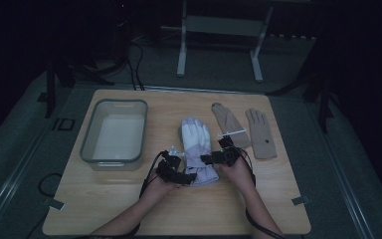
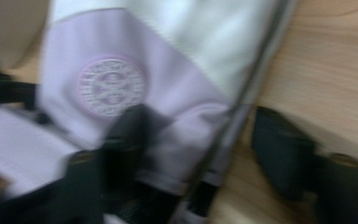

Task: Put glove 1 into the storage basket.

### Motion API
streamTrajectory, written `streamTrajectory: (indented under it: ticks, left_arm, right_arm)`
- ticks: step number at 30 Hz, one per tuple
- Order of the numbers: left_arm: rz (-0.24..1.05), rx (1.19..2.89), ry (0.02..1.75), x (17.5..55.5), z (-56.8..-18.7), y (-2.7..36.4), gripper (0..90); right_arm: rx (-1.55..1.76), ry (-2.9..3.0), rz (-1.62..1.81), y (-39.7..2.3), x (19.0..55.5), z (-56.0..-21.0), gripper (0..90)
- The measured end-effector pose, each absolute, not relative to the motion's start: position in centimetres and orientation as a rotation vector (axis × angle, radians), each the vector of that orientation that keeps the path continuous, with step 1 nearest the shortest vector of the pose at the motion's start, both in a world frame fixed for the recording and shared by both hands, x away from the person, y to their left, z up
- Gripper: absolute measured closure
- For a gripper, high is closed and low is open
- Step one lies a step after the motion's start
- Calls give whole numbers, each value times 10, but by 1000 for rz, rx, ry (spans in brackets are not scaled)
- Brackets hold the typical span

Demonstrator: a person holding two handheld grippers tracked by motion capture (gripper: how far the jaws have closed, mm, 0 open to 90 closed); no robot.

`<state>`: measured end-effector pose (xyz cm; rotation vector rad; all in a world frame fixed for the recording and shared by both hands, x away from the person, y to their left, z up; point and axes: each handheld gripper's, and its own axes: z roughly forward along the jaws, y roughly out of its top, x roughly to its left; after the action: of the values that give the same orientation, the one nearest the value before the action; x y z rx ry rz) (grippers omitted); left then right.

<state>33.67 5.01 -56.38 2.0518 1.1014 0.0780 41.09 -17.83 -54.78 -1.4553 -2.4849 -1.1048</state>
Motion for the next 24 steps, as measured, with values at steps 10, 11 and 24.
streamTrajectory:
  ticks: [10, 11, 24]
  left_arm:
    - [37, 2058, 1019, 332, -560, 49, 537]
    - [44, 2061, 1015, 331, -559, 49, 580]
    - [38, 2111, 976, 334, -544, 48, 702]
  right_arm:
    - [-1445, -2507, -1103, -175, 405, -544, 692]
    - [-1451, -2506, -1106, -175, 404, -544, 703]
    - [-1472, -2516, -1129, -180, 396, -531, 765]
